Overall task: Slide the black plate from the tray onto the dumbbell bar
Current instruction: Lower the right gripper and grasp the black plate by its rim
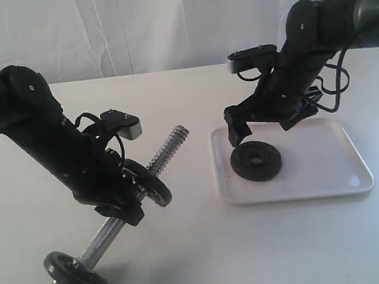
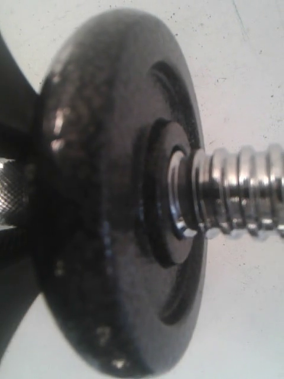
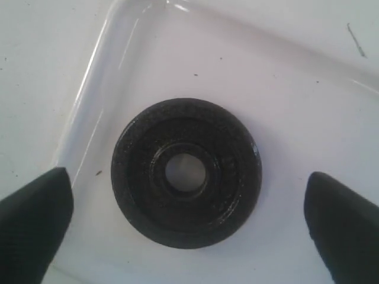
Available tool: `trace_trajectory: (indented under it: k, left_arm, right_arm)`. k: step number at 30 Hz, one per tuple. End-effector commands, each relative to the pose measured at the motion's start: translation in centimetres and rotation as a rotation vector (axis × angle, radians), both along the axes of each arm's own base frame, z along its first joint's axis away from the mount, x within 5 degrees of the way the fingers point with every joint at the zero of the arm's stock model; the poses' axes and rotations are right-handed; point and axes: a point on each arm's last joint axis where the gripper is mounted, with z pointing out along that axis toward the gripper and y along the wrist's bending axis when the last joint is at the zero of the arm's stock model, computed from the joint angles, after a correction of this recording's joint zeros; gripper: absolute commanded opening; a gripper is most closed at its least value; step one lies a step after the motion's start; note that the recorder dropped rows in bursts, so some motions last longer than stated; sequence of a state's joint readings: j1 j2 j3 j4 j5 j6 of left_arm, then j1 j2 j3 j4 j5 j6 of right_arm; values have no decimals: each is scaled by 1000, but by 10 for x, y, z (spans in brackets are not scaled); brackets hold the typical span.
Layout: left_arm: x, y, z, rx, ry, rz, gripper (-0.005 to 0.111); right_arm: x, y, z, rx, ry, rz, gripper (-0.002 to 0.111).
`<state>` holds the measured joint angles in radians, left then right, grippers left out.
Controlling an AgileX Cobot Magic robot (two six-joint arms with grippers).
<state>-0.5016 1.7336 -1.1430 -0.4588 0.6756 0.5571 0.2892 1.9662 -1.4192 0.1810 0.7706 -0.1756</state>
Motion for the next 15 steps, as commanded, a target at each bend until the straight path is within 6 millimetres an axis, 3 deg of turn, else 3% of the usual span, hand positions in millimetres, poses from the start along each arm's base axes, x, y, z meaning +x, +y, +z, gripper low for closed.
trace_trajectory:
  k: [1,7,15]
  left_arm:
    - [-2,-6,22,-111,5,53,0]
    - [-2,-6,22,-111,5,53,0]
    - [-2,-6,22,-111,5,53,0]
  right_arm:
    - [2,2,-4,4,-2,6,105]
    - [2,11,-24,-11,46,5,105]
    - [3,23,-33,-103,34,32,105]
